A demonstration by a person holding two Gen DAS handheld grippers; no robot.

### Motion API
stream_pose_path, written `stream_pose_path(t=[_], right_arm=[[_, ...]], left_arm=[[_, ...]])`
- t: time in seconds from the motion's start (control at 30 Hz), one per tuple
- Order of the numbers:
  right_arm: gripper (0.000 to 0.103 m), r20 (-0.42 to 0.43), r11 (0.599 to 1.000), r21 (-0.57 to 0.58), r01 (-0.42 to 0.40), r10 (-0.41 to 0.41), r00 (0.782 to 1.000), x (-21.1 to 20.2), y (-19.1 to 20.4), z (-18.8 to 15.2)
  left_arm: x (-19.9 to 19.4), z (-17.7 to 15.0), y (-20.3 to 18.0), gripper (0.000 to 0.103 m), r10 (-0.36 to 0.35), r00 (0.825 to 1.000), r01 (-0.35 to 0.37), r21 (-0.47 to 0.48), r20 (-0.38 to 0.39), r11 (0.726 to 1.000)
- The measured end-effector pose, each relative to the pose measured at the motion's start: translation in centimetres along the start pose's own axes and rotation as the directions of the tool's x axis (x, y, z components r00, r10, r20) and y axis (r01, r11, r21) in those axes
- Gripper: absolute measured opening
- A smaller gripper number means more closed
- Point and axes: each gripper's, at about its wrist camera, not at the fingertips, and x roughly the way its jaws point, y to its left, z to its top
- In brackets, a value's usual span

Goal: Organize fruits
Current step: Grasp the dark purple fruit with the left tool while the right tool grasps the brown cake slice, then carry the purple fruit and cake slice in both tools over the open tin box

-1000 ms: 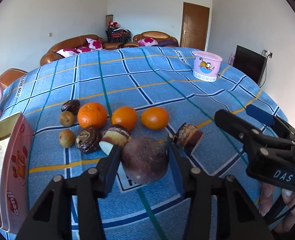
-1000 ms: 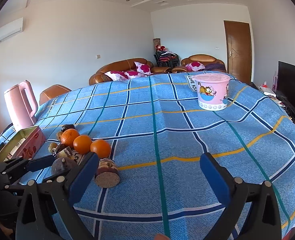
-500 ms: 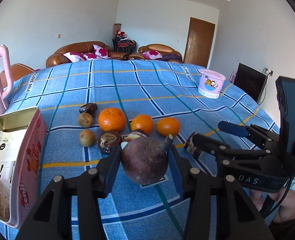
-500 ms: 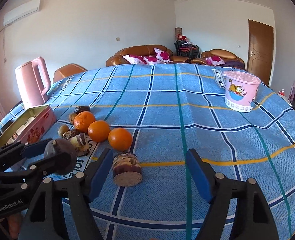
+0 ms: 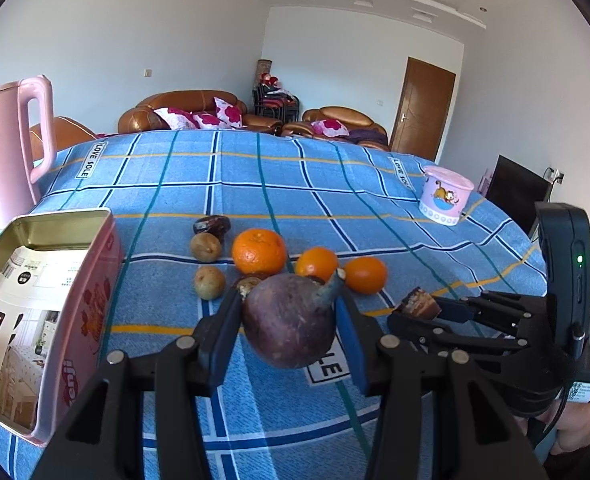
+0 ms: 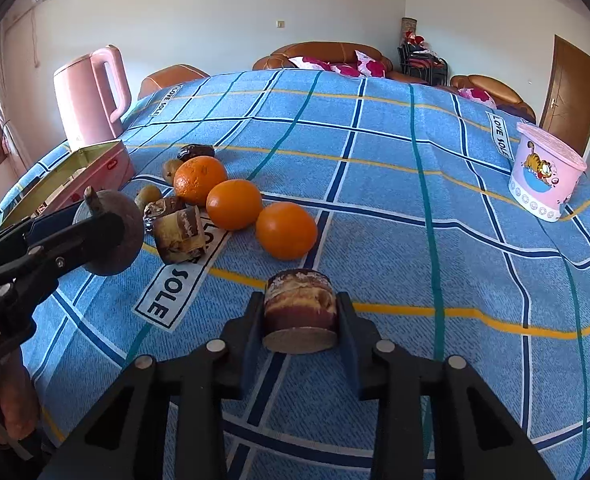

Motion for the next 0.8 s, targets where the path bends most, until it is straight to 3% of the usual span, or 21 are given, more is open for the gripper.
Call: stream_pose_path(t=[0.8], right_arm=[[0.036, 0.205, 0.999, -0.016, -0.042, 0.044, 0.978, -3.1, 0.1, -0.8]], left_arm=[[-1.2, -0.4, -0.8, 0.049, 0.022, 0.996, -0.025, 0.035, 0.085, 0.999]])
